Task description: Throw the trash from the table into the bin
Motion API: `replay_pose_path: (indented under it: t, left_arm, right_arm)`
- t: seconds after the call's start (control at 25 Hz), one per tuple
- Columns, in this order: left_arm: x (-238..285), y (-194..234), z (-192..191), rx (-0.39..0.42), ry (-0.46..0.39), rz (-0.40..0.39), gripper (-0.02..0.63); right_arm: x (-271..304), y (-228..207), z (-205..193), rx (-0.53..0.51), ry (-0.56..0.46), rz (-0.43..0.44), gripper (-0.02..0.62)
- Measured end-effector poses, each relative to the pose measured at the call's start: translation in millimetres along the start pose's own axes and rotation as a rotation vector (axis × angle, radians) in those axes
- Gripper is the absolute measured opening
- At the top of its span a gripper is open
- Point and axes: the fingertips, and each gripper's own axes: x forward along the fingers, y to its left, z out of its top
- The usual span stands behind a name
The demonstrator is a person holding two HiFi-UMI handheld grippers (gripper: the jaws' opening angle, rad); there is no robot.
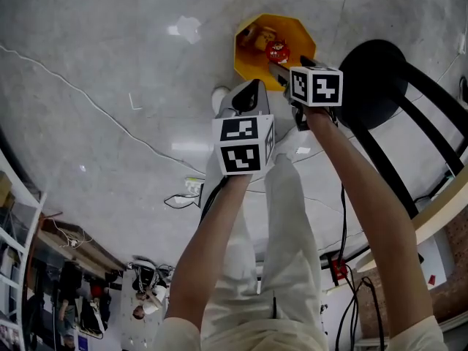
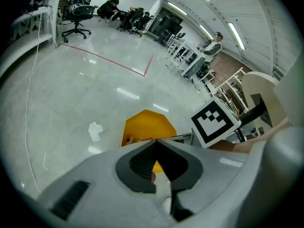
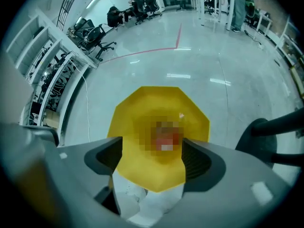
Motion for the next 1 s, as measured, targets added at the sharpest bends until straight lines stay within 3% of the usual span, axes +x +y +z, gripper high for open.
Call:
replay_pose_path:
  t: [0.16, 0.4, 0.56, 0.72, 0.84, 1.0]
  left_arm:
    - [-9, -8, -3, 0.012, 0.006, 0.001, 0.003]
    - [-41, -28, -5, 0.027, 0.004, 0.005, 0.003]
    - [-67, -54, 5, 0.048, -0.02, -0.004, 0.003]
    - [-104, -83, 21, 0.077, -0.05, -0.002, 0.003]
    - [-138, -108, 30, 0.097, -0.061, -0.001, 0.003]
    - [-186, -142, 40, 0.127, -0.08, -0.011, 0.003]
  right_arm:
    - [-14, 2, -4, 0.012, -0.004, 0.01, 0.399]
    - [-56, 20, -12, 0.0, -0.022, 0.057, 0.359]
    - [-102, 36, -12, 0.0, -0.057, 0.099, 0.263]
    - [-156, 61, -13, 0.073, -0.088, 0.169, 0.226]
    - [-200, 79, -15, 0.047, -0.124, 0.194, 0.154]
    - [-263, 100, -14, 0.003, -0.189, 0.203, 0.011]
